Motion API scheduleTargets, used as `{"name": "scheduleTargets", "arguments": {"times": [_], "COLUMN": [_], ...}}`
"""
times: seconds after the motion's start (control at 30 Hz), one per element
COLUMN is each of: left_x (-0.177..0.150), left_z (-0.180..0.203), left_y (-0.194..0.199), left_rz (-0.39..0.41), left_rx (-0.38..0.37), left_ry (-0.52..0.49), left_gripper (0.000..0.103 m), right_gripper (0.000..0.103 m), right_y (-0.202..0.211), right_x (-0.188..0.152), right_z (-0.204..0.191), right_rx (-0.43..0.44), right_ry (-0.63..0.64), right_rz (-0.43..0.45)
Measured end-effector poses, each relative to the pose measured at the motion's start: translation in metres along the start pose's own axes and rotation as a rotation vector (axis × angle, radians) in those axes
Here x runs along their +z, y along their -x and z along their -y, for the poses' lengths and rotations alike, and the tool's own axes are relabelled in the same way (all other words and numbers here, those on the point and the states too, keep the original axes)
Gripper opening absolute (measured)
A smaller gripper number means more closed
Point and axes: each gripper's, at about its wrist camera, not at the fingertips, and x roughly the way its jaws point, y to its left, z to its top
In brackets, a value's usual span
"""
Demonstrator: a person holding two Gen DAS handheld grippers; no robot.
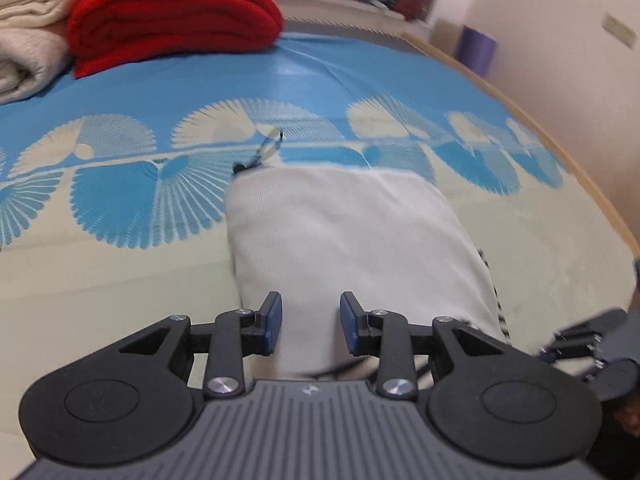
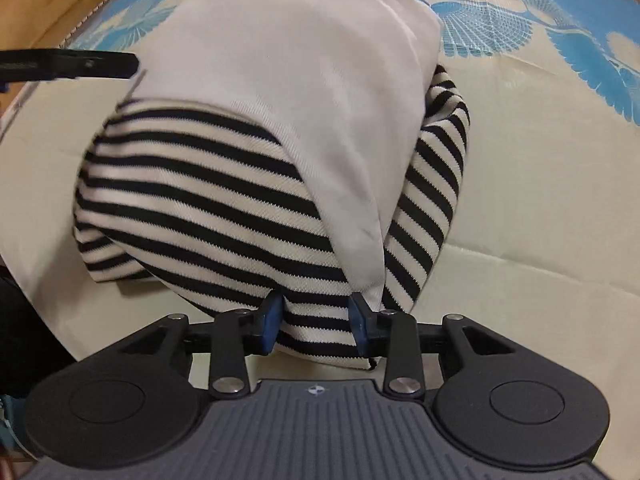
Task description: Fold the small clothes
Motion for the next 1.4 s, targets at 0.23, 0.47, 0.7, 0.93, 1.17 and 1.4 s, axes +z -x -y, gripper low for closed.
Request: {"name": "scheduleTargets", "arguments": {"times": [0.23, 0.47, 0.7, 0.93, 1.17, 1.4], "left_x": [0.019, 0.029, 0.03, 0.043, 0.04, 0.042], "left_z": [-0.025, -0.06, -0.077, -0.078, -0.077, -0.04], "left_y": [-0.012, -0.048, -0.084, -0.08, -0.083, -0.022], "left_rz": [0.033, 0.012, -0.038, 0.041, 0.023, 0.109], "left_rx": [0.021, -0.023, -0.14, -0.138, 0.03, -0.01], "left_ry": [0.14, 0.366, 0.507, 0.459, 0.426, 0.077], "left_gripper": [0.061, 0.075, 0.077, 0.028, 0.052, 0.051], "right_gripper": [0.045, 0.051, 0.05, 0.004, 0.009, 0.013], "right_y": [0.06, 0.03, -0.037, -0.01, -0.032, -0.006], "right_x": [0.035, 0.092, 0.119, 0.131, 0.148, 0.133], "right_z": [0.027, 0.096, 0.119, 0.103, 0.085, 0.08], "right_rx": [0.095, 0.086, 0.232, 0.2, -0.016, -0.115], "right_ry": [-0.102, -0.414, -0.565, -0.517, -0.449, -0.4], "right_rz": [0.268, 0.422, 0.352, 0.509, 0.455, 0.52]}}
